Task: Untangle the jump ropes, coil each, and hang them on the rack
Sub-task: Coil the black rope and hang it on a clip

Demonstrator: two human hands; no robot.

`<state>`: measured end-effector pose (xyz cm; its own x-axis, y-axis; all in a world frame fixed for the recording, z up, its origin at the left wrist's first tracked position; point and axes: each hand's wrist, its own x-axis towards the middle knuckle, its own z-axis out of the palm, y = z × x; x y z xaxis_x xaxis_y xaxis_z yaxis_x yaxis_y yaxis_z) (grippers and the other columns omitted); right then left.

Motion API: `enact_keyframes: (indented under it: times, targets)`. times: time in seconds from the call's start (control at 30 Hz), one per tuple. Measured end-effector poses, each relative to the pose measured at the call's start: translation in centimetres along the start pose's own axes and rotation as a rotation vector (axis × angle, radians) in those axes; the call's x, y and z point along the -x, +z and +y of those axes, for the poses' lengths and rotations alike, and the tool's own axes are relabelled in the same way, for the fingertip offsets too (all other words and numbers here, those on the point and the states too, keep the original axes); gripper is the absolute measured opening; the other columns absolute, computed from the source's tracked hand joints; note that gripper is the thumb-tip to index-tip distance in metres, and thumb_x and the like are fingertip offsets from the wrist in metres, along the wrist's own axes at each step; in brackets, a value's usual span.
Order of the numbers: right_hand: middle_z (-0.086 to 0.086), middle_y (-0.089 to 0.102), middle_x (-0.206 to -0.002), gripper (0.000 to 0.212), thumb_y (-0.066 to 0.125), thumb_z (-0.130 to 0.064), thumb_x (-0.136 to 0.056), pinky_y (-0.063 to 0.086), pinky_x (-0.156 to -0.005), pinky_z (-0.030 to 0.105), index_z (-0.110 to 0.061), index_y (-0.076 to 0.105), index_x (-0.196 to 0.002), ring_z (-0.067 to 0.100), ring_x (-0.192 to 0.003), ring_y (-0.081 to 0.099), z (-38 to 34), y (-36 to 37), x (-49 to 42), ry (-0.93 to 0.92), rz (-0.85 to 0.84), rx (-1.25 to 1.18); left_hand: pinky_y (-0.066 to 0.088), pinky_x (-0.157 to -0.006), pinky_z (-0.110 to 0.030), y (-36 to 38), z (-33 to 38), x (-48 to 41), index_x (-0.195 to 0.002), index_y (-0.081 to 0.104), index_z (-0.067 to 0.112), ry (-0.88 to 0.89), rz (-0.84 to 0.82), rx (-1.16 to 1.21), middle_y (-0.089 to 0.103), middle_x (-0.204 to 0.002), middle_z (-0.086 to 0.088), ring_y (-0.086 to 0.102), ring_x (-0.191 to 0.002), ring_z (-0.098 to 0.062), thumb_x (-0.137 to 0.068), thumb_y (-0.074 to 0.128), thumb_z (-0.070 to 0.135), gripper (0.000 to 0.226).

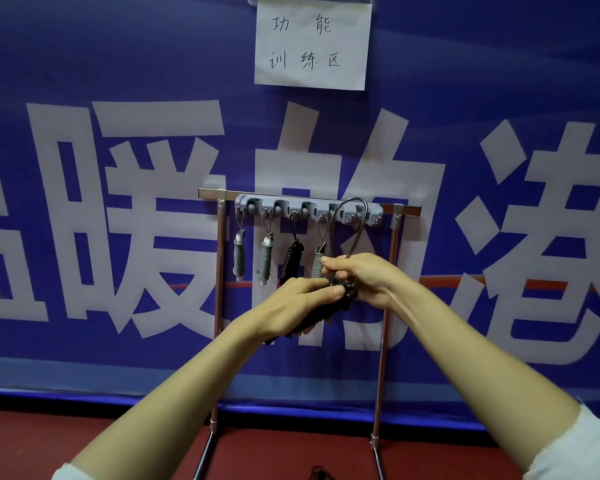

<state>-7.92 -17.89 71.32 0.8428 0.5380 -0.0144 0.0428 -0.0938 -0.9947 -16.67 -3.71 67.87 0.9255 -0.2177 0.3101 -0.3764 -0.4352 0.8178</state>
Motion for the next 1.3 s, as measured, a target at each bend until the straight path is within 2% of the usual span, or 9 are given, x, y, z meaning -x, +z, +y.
enact_keyframes:
  times: [0.17,0.27,0.37,0.47,0.6,0.77,0.93,1.1,1.3]
  targets:
    - [0.010,0.066,-0.091,0.028,0.075,-0.018,-0.078,0.052,-0.075,0.025,-0.003,0.070,-0.102,0.017,-0.079,0.061,1.3,-0.1,-0.2,0.147,0.054,-0.272,0.038,-0.044,-0.027,0.5,-0.1,-0.1,-0.104,0.033,0.008,0.019,0.131,0.114,0.060,-0.072,-0.016,0.045,-0.052,-0.022,-0.095,0.055,0.043,0.043]
    - [0.006,0.054,-0.072,0.007,0.067,-0.012,-0.084,0.041,-0.048,0.013,-0.006,0.064,-0.085,0.010,-0.056,0.048,2.1,0.3,0.1,0.194,0.042,-0.415,0.039,-0.044,-0.027,0.8,-0.1,-0.1,-0.108,0.032,0.014,0.051,0.159,0.236,0.058,-0.071,-0.015,0.045,-0.052,-0.022,-0.088,0.054,0.049,0.046]
    - [-0.001,0.045,-0.056,0.022,0.061,-0.013,-0.090,0.029,-0.034,0.009,-0.010,0.054,-0.069,0.003,-0.037,0.038,2.3,0.6,0.5,0.187,0.024,-0.568,0.036,-0.040,-0.024,1.2,0.3,-0.3,-0.115,0.040,0.013,0.083,0.216,0.444,0.052,-0.071,-0.020,0.043,-0.046,-0.021,-0.094,0.052,0.045,0.040]
    - [-0.004,0.046,-0.051,0.029,0.061,-0.014,-0.090,0.023,-0.031,0.009,-0.012,0.052,-0.063,0.003,-0.033,0.034,2.1,1.2,1.1,0.131,0.049,-0.629,0.033,-0.038,-0.022,1.5,0.5,-0.7,-0.106,0.048,0.006,0.085,0.254,0.640,0.053,-0.066,-0.017,0.042,-0.039,-0.020,-0.098,0.041,0.039,0.034]
    - [0.001,0.050,-0.059,0.020,0.061,-0.009,-0.091,0.025,-0.032,0.011,-0.006,0.058,-0.071,0.003,-0.036,0.035,2.5,1.8,1.6,0.026,0.124,-0.702,0.033,-0.035,-0.019,1.6,0.5,-0.9,-0.091,0.057,0.002,-0.001,0.216,0.867,0.058,-0.067,-0.010,0.044,-0.036,-0.013,-0.084,0.046,0.055,0.055]
    - [0.005,0.054,-0.063,0.017,0.061,-0.007,-0.091,0.031,-0.038,0.016,-0.008,0.056,-0.075,0.006,-0.043,0.038,3.1,2.1,2.2,-0.265,0.250,-0.466,0.033,-0.036,-0.020,1.7,0.0,-1.0,-0.093,0.045,0.010,0.030,0.269,0.804,0.059,-0.069,-0.006,0.043,-0.039,-0.013,-0.081,0.065,0.037,0.035]
    - [-0.003,0.055,-0.062,0.012,0.057,-0.013,-0.095,0.039,-0.045,0.020,-0.015,0.058,-0.084,0.007,-0.049,0.046,2.5,1.7,3.0,-0.564,0.310,-0.035,0.044,-0.046,-0.023,1.6,-0.1,-0.8,-0.105,0.058,0.008,0.069,0.280,0.734,0.058,-0.072,-0.005,0.052,-0.053,-0.016,-0.083,0.060,0.037,0.036]
    - [-0.006,0.061,-0.072,0.017,0.049,-0.023,-0.100,0.046,-0.057,0.022,-0.014,0.058,-0.089,0.009,-0.063,0.055,2.6,1.7,3.6,-0.571,0.261,0.159,0.039,-0.048,-0.026,2.1,-0.3,-1.0,-0.097,0.059,0.017,0.000,0.296,0.593,0.054,-0.079,-0.006,0.048,-0.054,-0.015,-0.092,0.055,0.045,0.028]
    - [0.006,0.057,-0.073,0.030,0.060,-0.038,-0.088,0.045,-0.052,0.024,-0.010,0.051,-0.084,0.026,-0.070,0.056,2.8,1.8,3.1,-0.407,0.054,0.019,0.038,-0.046,-0.025,1.9,0.3,-1.5,-0.097,0.049,0.009,-0.018,0.349,0.511,0.052,-0.073,-0.008,0.046,-0.052,-0.014,-0.076,0.049,0.074,0.069]
